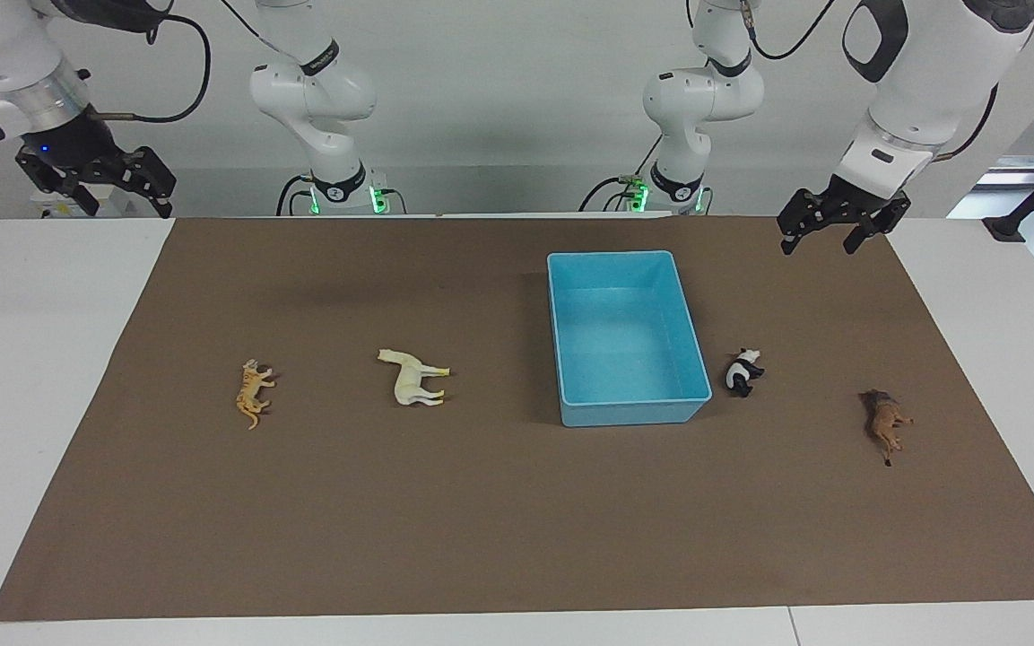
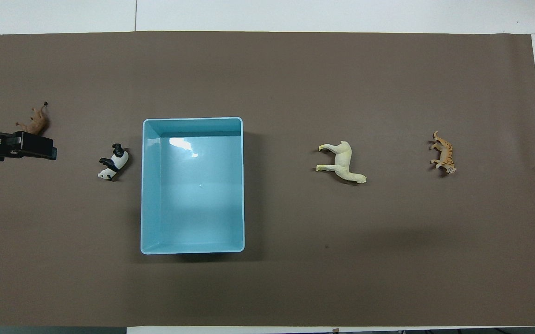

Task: Put all toys into storage box
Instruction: 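Reach the left gripper to the panda while the right gripper reaches the dog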

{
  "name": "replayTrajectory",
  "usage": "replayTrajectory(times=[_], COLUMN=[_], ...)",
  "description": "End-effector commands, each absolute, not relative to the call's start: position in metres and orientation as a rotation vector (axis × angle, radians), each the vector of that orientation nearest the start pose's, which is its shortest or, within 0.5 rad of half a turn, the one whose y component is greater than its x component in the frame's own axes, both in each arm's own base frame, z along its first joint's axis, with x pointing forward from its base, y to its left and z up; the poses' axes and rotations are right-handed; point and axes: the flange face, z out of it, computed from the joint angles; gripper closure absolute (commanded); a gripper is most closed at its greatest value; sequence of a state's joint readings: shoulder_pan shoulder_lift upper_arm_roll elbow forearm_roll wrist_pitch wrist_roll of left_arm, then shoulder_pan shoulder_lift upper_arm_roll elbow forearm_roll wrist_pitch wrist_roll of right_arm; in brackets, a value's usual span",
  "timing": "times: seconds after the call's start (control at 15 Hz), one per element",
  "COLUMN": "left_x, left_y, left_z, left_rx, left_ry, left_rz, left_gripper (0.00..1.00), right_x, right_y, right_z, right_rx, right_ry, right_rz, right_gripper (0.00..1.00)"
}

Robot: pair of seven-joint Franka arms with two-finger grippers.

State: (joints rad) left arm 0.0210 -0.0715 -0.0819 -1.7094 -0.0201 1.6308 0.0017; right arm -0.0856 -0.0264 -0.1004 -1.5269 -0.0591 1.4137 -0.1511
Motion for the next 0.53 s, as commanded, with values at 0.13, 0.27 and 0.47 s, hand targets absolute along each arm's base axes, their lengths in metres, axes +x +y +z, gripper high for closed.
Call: replayTrajectory(times=[0.13, 0.27, 0.47], left_x=[0.529, 0.527, 0.524], left_y=[-0.036, -0.033, -0.03], left_z=[0.603, 0.593, 0.553], left_rx=[-3.156, -3.154, -3.15], left_ry=[0.028, 0.059, 0.051], left_rz=[-0.03, -0.006, -0.127], left_gripper=[0.0, 0.0, 0.0], right_x=[0.513, 0.514, 0.51], right_y=[-0.102, -0.096, -0.096], right_z=[0.648, 0.647, 0.636], right_rx=[-3.161, -3.163, -3.162], right_ry=[0.094, 0.111, 0.128], right_rz=[0.141, 0.139, 0.131], right_gripper=[0.0, 0.0, 0.0])
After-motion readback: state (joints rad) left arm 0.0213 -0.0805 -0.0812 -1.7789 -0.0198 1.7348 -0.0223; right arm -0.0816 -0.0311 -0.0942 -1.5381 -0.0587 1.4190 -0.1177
